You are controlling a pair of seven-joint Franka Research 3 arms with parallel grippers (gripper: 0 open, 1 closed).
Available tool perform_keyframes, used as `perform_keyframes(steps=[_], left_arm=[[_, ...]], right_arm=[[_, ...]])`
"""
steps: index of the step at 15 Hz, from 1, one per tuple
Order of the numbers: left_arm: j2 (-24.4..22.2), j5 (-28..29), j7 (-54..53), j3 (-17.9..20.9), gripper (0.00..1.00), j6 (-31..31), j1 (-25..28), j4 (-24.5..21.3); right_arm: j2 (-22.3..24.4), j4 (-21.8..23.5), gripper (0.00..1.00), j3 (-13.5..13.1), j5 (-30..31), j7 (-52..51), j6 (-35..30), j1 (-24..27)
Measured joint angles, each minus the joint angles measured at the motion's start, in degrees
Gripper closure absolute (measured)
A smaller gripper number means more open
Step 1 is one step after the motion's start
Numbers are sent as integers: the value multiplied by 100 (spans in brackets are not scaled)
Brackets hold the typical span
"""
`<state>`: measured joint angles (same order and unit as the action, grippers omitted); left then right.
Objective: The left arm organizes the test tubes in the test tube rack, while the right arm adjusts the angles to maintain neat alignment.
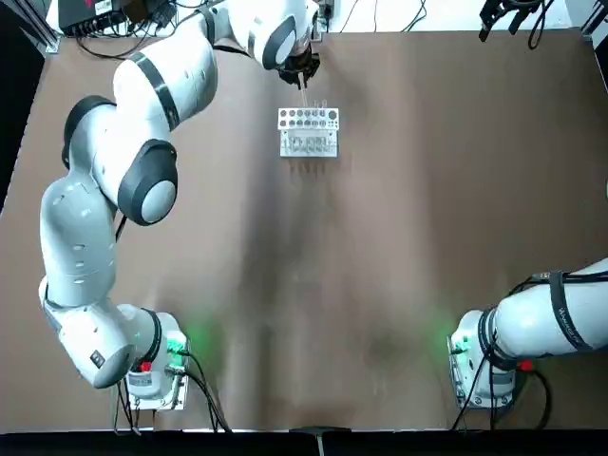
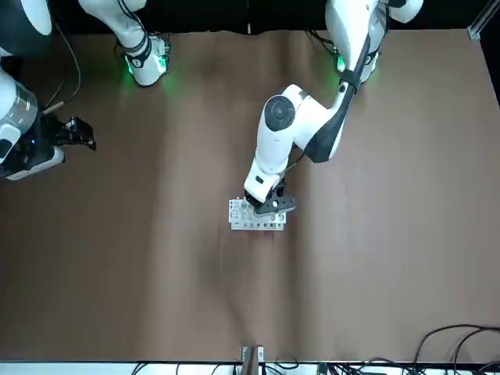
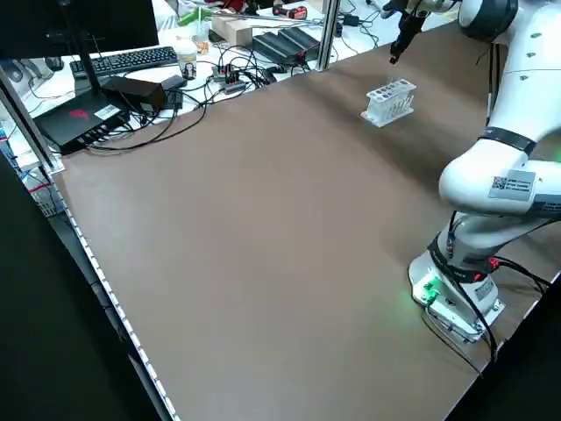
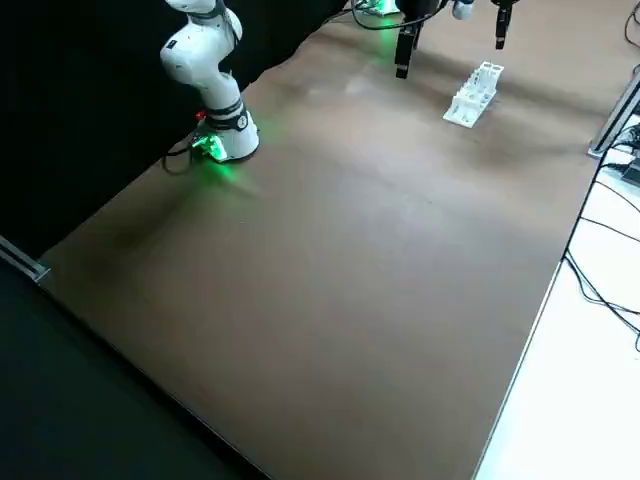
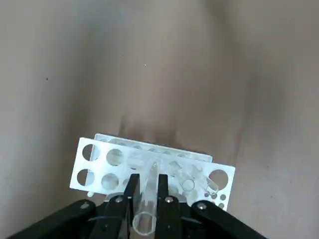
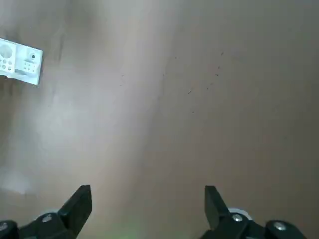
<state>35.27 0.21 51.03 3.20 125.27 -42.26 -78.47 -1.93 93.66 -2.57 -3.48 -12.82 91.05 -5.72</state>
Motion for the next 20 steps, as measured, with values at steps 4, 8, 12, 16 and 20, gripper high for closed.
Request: perform_keyframes(steps=[4,8,12,16,20], left_arm=[[0,0,0,1,79,-3,0,0],[0,0,0,4,78,-2,0,-2],[3,0,0,4,78,3,-4,-3],[4,0,-1,4,73,10,-41,-3],[-3,0,-1,38,53,32,-26,6]], right_arm=[[0,0,0,0,0,0,0,0],[0,0,0,0,0,0,0,0],[0,0,0,0,0,0,0,0],[0,0,0,0,0,0,0,0],[0,0,0,0,-1,0,0,-2]])
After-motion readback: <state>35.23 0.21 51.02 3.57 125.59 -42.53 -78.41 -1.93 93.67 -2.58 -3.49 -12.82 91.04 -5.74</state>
